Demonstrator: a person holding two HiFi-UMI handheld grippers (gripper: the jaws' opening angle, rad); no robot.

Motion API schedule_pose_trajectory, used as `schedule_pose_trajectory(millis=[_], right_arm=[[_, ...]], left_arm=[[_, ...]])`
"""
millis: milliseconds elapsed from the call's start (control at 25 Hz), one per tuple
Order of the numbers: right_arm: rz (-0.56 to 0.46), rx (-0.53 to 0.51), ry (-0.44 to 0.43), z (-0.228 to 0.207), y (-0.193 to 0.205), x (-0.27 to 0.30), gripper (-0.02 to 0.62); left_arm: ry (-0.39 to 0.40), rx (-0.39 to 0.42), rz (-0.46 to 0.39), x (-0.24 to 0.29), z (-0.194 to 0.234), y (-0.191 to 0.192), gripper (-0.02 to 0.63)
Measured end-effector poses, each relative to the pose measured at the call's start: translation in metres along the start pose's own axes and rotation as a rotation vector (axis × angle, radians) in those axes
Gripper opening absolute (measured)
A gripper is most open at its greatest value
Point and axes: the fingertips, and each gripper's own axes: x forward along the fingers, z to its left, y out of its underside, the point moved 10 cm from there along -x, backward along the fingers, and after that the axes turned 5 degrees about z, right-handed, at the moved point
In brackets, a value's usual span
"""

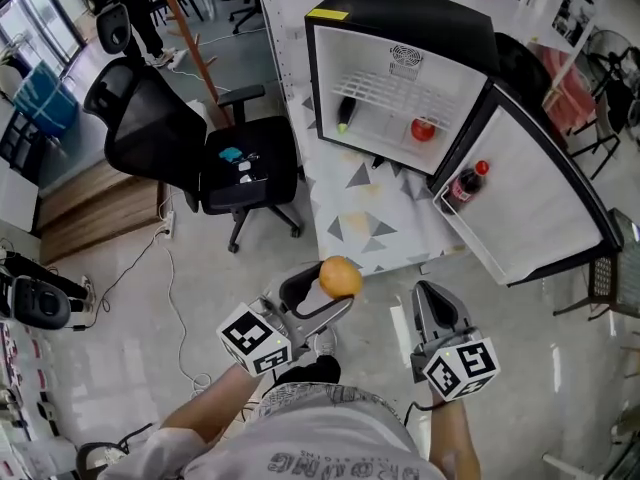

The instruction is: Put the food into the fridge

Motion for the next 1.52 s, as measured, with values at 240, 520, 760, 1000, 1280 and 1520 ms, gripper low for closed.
schedule_pose_trajectory(millis=[240, 520, 760, 1000, 1280, 1520], right_arm=[[0.009, 0.008, 0.02, 0.002, -0.01, 0.038, 0.002], [0.006, 0.006, 0.04, 0.009, -0.024, 0.068, 0.002], [-0.006, -0.001, 0.047, 0.014, -0.033, 0.081, 0.002], [-0.019, -0.003, 0.06, 0.01, -0.042, 0.085, 0.002], [-0.046, 0.002, 0.063, -0.005, -0.05, 0.09, 0.002], [-0.048, 0.01, 0.053, -0.032, -0.055, 0.096, 0.002]], left_arm=[[0.029, -0.004, 0.008, 0.006, 0.041, -0.011, 0.296], [0.055, -0.005, 0.007, 0.008, 0.071, -0.019, 0.296], [0.064, -0.003, 0.006, 0.008, 0.086, -0.024, 0.296], [0.075, 0.005, 0.002, 0.015, 0.092, -0.032, 0.296], [0.082, 0.017, 0.012, 0.039, 0.099, -0.038, 0.296], [0.083, 0.027, 0.017, 0.069, 0.103, -0.046, 0.296]])
